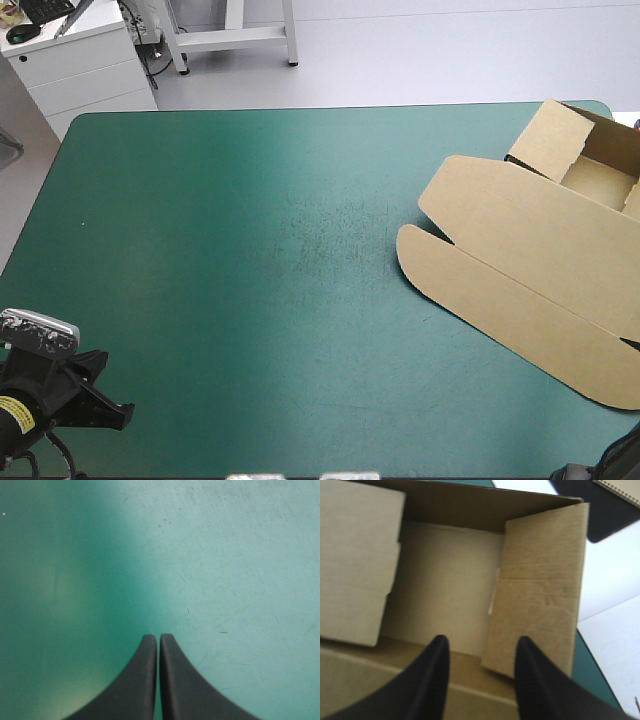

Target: Fold the box

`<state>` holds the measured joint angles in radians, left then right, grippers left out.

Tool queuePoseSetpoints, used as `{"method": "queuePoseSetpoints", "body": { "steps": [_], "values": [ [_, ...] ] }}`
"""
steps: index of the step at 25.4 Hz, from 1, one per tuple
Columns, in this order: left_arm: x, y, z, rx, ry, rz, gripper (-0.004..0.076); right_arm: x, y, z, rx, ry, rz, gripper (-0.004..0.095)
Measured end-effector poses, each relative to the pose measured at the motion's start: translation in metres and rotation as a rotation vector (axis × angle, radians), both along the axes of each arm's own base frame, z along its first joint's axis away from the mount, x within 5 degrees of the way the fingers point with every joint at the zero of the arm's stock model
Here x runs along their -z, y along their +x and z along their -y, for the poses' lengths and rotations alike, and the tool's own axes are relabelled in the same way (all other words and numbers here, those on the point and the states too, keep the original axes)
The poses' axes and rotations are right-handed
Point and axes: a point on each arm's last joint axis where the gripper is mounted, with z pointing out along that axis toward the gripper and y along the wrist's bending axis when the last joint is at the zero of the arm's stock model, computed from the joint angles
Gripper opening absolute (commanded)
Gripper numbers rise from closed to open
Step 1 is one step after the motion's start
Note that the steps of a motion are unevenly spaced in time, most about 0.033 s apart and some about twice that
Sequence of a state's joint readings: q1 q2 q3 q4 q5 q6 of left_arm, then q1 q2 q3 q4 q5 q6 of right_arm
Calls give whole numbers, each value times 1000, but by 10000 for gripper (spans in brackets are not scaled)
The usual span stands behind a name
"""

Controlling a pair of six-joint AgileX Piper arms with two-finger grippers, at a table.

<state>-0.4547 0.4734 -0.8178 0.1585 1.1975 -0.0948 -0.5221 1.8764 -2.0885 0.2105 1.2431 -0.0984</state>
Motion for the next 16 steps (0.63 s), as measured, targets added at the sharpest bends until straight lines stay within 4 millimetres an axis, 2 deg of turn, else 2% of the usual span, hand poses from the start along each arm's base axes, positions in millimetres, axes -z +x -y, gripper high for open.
{"method": "queuePoseSetpoints", "body": {
  "steps": [4, 8, 11, 12, 13, 14, 15, 16],
  "values": [
    [0, 0, 0, -1, 2, 1, -3, -18, -18, -53, -145, -11, 17, 0],
    [0, 0, 0, -1, 2, 1, -3, -18, -32, -106, -303, -20, -7, -1],
    [-1, 1, 0, 0, -2, 9, -3, -12, -46, -154, -471, -33, -34, -1],
    [-1, 1, 0, 2, -5, 18, -3, -8, -62, -185, -589, -42, -50, -1],
    [-2, 1, 1, 3, -7, 23, -3, -6, -69, -196, -633, -48, -52, -1],
    [-3, 2, 1, -4, -21, 33, -3, -1, -89, -217, -726, -60, -52, -1],
    [-3, 2, 1, -6, -27, 37, -4, -2, -99, -223, -756, -71, -35, -1],
    [-3, 2, 1, -11, -36, 42, -4, 1, -120, -234, -802, -87, 4, -1]
  ]
}}
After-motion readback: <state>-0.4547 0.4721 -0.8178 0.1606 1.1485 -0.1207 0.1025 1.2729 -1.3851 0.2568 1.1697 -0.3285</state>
